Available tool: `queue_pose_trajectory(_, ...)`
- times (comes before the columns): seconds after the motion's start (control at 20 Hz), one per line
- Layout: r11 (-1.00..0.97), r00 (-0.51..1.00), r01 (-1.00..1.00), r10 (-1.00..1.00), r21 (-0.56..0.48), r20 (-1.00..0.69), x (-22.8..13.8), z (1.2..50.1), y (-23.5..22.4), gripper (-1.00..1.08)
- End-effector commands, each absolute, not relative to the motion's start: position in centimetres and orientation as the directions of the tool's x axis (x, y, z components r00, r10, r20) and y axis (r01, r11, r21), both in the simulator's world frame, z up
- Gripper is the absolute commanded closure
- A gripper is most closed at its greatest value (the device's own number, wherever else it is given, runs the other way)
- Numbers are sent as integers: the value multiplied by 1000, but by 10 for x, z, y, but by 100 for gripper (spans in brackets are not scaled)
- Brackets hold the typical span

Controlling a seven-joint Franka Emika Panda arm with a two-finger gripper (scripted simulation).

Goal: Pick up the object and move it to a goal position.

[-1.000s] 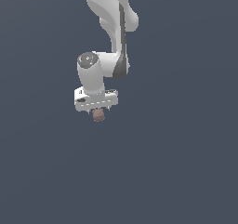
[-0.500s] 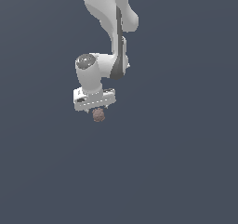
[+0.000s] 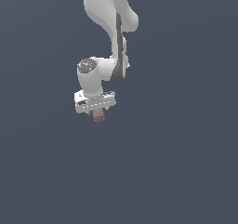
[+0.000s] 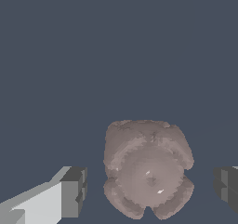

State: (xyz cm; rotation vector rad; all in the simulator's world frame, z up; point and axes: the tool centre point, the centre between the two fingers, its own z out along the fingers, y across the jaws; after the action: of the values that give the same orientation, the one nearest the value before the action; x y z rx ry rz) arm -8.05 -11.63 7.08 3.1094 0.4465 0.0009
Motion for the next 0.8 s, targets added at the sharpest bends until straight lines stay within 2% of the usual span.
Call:
queue_pose_trajectory(0.0, -959, 959, 282, 282, 0, 0, -81, 58, -116, -92)
queue_pose_trajectory(0.4, -959, 959, 284, 284, 0, 0, -81, 39, -116, -92)
queue_pose_trajectory(0.45, -959, 959, 284, 284, 0, 0, -81, 39, -116, 108)
queue_pose_trajectory(0.75, -959, 959, 284, 284, 0, 0, -81, 39, -116, 108)
